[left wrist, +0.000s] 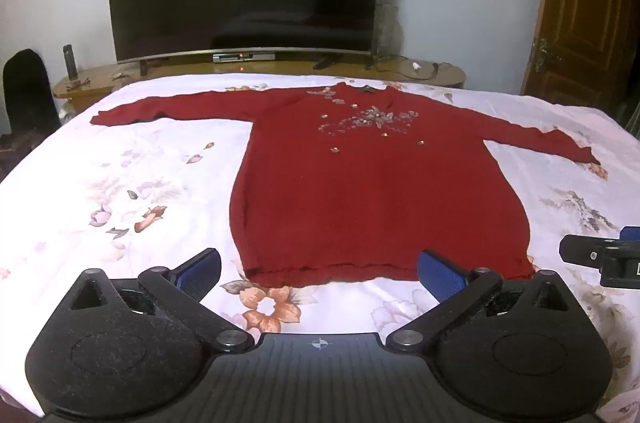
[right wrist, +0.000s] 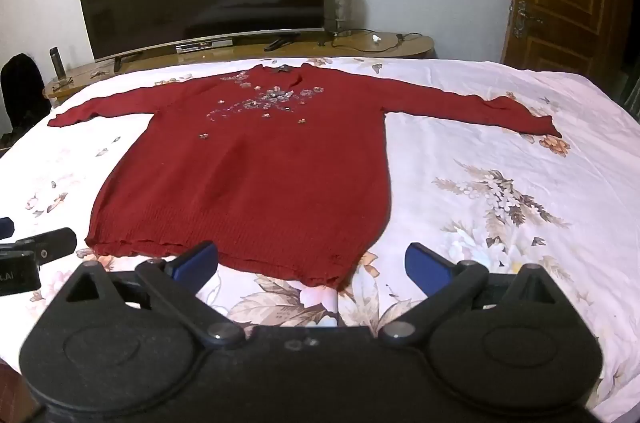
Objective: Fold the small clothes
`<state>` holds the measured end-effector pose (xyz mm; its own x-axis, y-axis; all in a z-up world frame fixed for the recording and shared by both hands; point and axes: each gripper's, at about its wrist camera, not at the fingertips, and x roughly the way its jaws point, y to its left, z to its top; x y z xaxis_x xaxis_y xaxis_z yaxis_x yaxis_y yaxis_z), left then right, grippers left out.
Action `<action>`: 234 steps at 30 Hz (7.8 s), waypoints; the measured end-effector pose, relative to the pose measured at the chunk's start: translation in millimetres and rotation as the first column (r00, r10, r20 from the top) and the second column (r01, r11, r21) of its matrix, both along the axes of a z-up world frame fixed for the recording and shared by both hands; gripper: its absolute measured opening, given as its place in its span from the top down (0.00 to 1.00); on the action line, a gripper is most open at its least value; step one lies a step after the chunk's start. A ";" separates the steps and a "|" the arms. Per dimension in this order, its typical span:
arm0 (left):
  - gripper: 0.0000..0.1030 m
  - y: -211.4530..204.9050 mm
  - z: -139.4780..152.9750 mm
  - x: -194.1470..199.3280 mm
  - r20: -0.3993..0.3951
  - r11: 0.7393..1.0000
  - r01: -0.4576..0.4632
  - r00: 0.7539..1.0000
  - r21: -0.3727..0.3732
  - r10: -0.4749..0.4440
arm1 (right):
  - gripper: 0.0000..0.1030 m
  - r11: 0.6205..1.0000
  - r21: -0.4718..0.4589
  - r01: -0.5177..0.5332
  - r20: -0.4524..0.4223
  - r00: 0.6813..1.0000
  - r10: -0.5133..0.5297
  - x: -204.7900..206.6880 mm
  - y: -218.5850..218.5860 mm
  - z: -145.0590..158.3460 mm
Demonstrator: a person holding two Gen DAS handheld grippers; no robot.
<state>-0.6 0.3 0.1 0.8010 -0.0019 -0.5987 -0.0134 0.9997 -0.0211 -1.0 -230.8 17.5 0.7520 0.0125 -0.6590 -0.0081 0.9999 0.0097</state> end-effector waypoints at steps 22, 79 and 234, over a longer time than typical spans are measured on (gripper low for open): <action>0.00 -4.7 -0.6 1.8 -0.011 1.000 0.007 1.000 -0.001 -0.007 | 0.03 1.000 -0.008 0.005 -0.001 1.000 -0.005 1.0 -1.4 -1.3; 0.00 3.4 4.3 3.3 -0.007 1.000 -0.001 1.000 -0.011 0.001 | 0.03 1.000 -0.028 -0.003 -0.007 1.000 0.002 2.2 9.7 -1.6; 0.00 188.1 -104.9 318.6 -0.089 0.959 -0.256 0.965 -0.119 0.246 | 0.93 0.976 0.126 -0.180 0.102 0.980 0.168 431.7 41.5 -91.8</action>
